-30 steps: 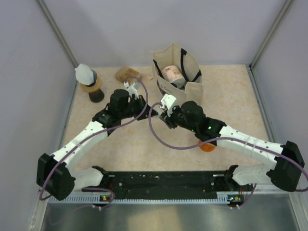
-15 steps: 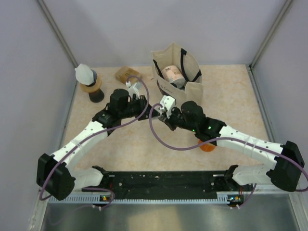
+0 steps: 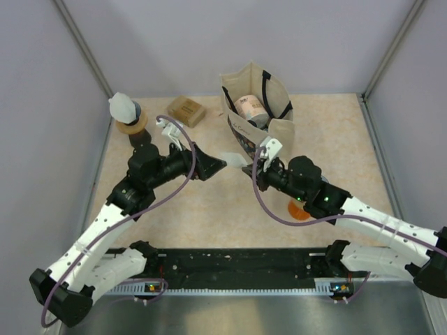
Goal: Place the coffee filter in the dripper
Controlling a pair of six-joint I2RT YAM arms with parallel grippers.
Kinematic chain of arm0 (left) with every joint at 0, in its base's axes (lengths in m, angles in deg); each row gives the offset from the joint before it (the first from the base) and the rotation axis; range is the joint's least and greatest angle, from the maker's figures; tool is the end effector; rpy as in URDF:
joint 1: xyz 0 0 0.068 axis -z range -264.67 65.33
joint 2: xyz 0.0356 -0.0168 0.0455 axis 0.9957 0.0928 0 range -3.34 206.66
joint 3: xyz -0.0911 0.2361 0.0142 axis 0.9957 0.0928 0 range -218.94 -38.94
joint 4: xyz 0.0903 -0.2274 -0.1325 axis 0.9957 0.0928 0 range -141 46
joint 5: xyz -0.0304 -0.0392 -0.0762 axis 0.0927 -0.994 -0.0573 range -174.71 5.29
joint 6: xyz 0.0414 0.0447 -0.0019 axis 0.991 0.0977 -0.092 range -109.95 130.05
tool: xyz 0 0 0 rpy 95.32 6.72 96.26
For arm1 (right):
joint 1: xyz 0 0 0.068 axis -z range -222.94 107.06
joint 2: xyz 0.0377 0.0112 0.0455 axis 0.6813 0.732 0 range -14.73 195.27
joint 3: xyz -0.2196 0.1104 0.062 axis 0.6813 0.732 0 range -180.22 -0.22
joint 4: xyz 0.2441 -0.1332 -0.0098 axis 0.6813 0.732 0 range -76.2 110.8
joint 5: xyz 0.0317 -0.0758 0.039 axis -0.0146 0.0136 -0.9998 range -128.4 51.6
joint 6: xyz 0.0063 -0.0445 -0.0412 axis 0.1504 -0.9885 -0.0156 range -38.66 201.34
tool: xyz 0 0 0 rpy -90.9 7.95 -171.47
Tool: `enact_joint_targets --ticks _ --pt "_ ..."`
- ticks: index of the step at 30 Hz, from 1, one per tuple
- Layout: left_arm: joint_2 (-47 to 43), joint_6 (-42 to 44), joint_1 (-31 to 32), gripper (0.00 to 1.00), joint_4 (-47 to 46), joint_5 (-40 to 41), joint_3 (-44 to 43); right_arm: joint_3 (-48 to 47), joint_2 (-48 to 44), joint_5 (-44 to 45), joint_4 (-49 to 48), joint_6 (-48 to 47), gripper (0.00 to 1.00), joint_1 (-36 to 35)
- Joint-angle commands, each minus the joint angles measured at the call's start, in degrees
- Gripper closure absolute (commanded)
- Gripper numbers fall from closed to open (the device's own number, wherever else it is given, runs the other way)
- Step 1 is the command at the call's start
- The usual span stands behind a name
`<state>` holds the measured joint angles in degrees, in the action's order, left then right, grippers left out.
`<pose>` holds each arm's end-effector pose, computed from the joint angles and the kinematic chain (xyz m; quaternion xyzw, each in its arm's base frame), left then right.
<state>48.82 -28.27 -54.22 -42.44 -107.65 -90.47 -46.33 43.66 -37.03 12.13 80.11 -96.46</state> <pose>0.2051 -0.1412 0.3447 0.0774 0.7534 -0.4838 0.4386 0.1669 0.2239 0.3020 -0.3469 0.6867 0.2732 0.5774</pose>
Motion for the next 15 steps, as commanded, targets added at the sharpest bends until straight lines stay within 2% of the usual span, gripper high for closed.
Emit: enact_joint_targets --ticks 1,4,8,15 --pt "-2.94 2.82 0.22 0.1 -5.65 -1.14 3.45 0.4 -4.24 0.4 -4.65 6.94 1.0 -0.18" --pt "-2.94 1.68 0.22 0.09 -10.99 -4.91 5.29 1.1 -5.91 -2.84 -6.67 10.28 1.0 -0.18" --pt "-0.58 -1.39 0.13 0.1 -16.89 -9.31 5.74 1.28 -6.27 -2.25 -7.47 12.4 1.0 -0.27" --pt "1.36 -3.77 0.22 0.11 -19.46 -8.26 5.91 0.93 -4.52 -1.63 -7.64 12.48 1.0 -0.27"
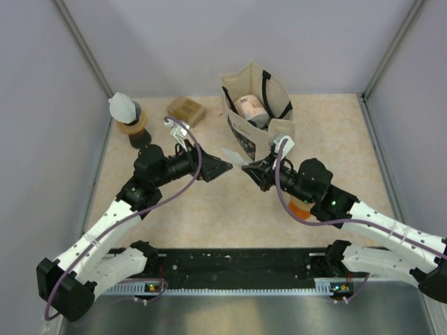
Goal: Place the coffee filter in the dripper
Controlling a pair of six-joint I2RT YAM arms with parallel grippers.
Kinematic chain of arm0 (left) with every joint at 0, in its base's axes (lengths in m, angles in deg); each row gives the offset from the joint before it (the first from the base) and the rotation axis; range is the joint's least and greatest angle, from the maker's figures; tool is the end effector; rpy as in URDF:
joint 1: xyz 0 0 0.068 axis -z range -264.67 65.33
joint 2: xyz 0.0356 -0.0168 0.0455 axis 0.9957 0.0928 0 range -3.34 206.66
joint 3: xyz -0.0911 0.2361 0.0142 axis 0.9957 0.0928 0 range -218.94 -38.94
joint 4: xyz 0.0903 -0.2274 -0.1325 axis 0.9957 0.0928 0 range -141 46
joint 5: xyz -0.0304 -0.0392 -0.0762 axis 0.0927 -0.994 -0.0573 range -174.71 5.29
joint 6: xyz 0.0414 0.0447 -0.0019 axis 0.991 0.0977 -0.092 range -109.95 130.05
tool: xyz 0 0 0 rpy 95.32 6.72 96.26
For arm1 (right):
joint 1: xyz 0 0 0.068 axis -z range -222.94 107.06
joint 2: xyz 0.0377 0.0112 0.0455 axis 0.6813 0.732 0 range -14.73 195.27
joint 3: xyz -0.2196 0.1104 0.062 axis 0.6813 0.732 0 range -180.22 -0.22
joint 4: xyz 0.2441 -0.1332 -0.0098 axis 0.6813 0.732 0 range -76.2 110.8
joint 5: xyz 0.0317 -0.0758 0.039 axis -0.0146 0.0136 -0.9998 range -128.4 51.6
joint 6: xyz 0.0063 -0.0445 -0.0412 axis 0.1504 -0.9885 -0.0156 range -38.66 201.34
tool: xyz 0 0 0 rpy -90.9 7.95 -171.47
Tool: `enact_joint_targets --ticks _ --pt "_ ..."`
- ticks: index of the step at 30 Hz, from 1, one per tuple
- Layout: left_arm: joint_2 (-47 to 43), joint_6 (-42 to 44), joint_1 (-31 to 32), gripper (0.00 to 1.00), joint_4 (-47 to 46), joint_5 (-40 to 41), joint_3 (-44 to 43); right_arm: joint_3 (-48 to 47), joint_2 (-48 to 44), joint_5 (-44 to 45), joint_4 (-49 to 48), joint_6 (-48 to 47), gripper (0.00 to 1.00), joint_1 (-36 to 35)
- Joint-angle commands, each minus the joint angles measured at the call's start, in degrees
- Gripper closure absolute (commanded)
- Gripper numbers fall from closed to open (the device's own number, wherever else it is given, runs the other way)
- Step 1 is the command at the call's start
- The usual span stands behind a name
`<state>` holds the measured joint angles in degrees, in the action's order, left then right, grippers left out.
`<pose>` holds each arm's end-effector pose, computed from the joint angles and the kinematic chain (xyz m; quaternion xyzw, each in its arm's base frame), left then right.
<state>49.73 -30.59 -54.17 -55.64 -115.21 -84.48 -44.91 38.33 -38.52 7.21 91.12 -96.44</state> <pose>0.2079 -0.1494 0.3278 0.1188 0.7125 -0.5418 0.4298 0.1556 0.2104 0.3259 -0.2679 0.6661 0.3658 0.5923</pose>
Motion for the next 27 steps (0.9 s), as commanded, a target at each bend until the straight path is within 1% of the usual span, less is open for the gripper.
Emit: enact_joint_targets --ticks 1,6,9,11,13,17,20,22,27 --pt "0.62 -1.8 0.17 0.12 -6.34 -0.7 0.01 -0.58 0.91 -0.14 -2.9 1.38 1.0 -0.21" --pt "2.2 -2.33 0.26 0.14 -7.75 -1.4 -0.17 -0.67 1.52 -0.32 -4.22 1.38 1.0 -0.21" --pt "2.82 -2.51 0.44 0.18 -8.63 -1.76 -0.25 -0.84 1.43 -0.14 -4.48 1.38 1.0 -0.21" --pt "3.61 -2.42 0.61 0.18 -8.36 -1.84 -0.6 -0.84 1.61 -0.14 -4.57 1.29 1.0 -0.21" --pt "3.96 -2.16 0.79 0.19 -8.28 -1.32 -0.6 -0.93 1.61 1.7 -4.49 1.21 1.0 -0.21" --pt "5.1 -1.19 1.05 0.23 -3.36 2.46 -2.53 -0.93 1.7 0.38 -4.48 0.5 1.0 -0.21" --pt "5.37 -1.98 1.23 0.24 -3.7 2.2 -2.63 -0.75 1.61 2.05 -4.4 0.24 1.0 -0.21" --pt "5.98 -2.6 1.31 0.25 -3.18 2.9 -2.97 -0.58 1.52 1.36 -5.18 -0.64 1.0 -0.21" --pt "8.35 -6.72 1.32 0.31 -1.6 2.29 -4.56 0.39 2.66 0.38 -6.24 -5.03 1.0 -0.29"
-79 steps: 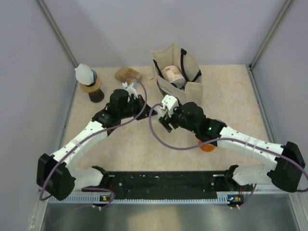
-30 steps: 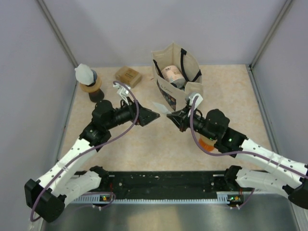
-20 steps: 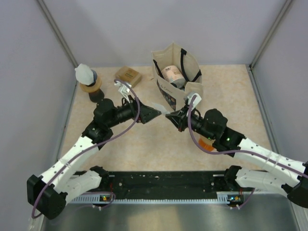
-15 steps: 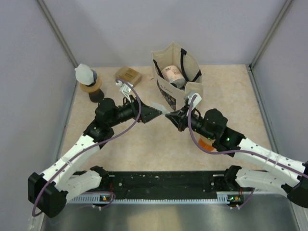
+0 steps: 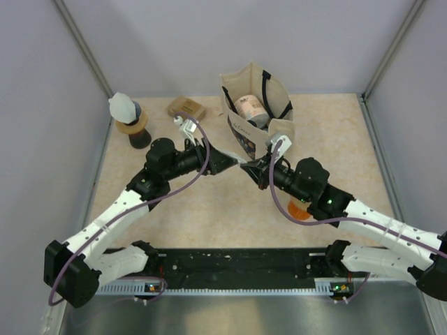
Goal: Place the coffee filter in the dripper
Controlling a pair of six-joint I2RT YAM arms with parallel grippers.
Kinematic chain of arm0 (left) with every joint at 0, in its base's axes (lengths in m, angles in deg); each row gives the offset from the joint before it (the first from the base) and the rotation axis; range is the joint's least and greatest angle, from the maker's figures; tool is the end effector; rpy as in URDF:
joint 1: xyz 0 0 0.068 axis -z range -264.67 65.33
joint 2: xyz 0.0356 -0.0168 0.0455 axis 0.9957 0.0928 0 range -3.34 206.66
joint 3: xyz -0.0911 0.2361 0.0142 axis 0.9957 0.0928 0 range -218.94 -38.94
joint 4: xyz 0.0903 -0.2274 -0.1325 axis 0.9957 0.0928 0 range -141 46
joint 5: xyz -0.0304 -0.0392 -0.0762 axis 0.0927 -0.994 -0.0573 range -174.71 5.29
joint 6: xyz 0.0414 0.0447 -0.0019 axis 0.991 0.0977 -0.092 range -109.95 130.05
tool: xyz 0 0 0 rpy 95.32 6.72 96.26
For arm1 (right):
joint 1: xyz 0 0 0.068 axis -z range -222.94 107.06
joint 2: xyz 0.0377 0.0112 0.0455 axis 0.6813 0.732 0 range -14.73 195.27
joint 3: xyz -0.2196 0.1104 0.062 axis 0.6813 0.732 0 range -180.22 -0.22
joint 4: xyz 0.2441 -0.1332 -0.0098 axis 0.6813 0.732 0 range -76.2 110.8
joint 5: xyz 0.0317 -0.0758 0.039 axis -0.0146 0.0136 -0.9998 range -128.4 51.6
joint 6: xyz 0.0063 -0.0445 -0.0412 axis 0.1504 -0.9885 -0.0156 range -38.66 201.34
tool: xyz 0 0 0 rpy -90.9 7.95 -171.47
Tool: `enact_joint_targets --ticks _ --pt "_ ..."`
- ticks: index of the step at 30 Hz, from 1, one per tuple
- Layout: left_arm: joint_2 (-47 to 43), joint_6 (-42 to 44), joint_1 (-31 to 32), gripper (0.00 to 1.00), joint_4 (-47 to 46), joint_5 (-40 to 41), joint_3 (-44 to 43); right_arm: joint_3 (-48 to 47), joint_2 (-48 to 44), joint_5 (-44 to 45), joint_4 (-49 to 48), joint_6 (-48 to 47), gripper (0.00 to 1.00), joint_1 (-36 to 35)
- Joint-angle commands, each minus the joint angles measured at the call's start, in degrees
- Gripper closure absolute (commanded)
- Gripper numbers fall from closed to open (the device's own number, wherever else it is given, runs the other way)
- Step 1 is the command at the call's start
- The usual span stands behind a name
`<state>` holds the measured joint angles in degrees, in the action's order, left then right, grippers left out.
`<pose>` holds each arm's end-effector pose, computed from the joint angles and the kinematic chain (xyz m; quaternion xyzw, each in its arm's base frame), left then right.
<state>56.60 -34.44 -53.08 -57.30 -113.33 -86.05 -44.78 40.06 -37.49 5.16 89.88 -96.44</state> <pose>0.2276 -0.1657 0.3118 0.0823 0.7370 -0.5428 0.3943 0.1601 0.2152 0.3219 -0.2689 0.6644 0.3544 0.6005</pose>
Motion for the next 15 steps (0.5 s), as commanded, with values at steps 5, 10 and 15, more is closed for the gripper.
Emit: enact_joint_targets --ticks 5,10,15 --pt "1.76 -4.55 0.31 0.34 -2.83 -0.55 -2.37 0.7 1.73 0.24 -4.62 -5.02 1.0 -0.21" --pt "4.12 -5.69 0.22 0.55 -7.57 -5.38 -2.37 1.31 1.29 -0.2 -5.95 -5.11 1.0 -0.21" --pt "5.19 -6.58 0.31 0.66 -9.69 -7.59 -2.28 1.4 1.2 0.58 -5.51 -5.02 1.0 -0.21"
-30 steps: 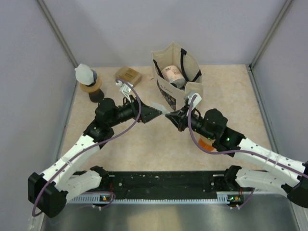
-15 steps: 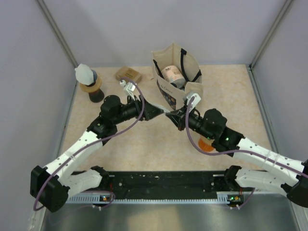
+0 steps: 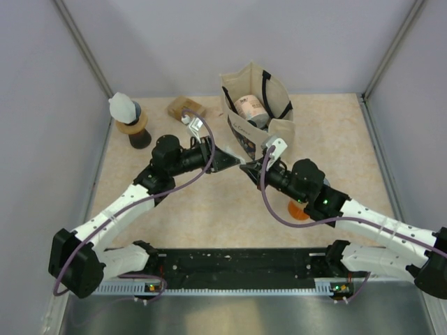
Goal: Place the coffee filter in the dripper
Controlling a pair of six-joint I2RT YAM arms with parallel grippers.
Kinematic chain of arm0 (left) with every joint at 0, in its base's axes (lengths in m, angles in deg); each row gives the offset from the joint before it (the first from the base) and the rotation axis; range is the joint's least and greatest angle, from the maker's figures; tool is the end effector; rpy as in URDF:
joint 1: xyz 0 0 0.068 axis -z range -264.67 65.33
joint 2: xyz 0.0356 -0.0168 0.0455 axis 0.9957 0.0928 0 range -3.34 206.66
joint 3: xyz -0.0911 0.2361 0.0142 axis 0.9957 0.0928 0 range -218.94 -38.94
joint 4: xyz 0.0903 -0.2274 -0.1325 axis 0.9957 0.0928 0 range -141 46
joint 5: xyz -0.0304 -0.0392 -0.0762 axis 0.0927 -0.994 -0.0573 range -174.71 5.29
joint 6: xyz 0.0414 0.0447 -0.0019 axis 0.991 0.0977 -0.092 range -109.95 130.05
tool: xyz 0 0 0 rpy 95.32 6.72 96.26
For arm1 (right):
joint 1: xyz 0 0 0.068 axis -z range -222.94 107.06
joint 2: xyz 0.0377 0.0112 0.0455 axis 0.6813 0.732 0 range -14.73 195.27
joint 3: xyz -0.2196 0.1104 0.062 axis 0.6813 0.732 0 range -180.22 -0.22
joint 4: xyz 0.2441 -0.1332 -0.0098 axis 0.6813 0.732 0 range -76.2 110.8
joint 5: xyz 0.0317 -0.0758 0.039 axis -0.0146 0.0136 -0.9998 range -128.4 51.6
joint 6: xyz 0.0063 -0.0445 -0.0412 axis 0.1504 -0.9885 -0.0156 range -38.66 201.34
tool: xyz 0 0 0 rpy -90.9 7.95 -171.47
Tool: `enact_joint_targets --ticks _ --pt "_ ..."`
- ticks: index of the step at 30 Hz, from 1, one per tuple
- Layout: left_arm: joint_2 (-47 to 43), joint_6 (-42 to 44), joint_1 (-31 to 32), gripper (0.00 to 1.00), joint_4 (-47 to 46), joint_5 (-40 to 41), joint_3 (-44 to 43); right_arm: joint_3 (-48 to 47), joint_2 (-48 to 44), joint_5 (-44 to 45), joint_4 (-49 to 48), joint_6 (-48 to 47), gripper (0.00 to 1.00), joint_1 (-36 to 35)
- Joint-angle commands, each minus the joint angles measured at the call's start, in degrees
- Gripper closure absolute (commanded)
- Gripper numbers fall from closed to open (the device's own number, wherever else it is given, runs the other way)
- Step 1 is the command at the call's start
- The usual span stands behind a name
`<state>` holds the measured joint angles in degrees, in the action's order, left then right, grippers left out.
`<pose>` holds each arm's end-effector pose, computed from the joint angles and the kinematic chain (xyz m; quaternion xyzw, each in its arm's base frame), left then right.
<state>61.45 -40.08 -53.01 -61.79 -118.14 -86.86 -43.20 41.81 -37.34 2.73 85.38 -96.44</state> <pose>0.2391 -0.1770 0.3034 0.0755 0.7338 -0.5809 0.3440 0.1640 0.2202 0.3086 -0.2963 0.6587 0.3270 0.6095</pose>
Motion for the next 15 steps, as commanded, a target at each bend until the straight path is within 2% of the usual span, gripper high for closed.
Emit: enact_joint_targets --ticks 1,9,10,13,15 --pt "0.33 -0.85 0.24 0.66 -5.3 -2.69 -1.39 -0.17 -0.55 1.13 -2.91 -0.43 1.0 -0.29" --pt "-1.34 0.38 0.16 0.87 -5.12 -2.08 -0.77 0.97 -1.6 1.58 -4.4 2.55 1.0 -0.21" --pt "-1.34 0.38 0.16 0.93 -4.95 -1.9 -0.77 0.97 -1.6 1.49 -4.31 2.91 1.0 -0.29" --pt "-1.69 0.91 0.24 0.97 -4.77 -1.46 -0.86 1.06 -1.78 -0.44 -4.13 3.44 0.99 -0.21" --pt "-1.6 1.09 0.24 1.0 -4.51 -1.29 -1.03 0.97 -1.69 -0.88 -3.96 3.96 0.95 -0.29"
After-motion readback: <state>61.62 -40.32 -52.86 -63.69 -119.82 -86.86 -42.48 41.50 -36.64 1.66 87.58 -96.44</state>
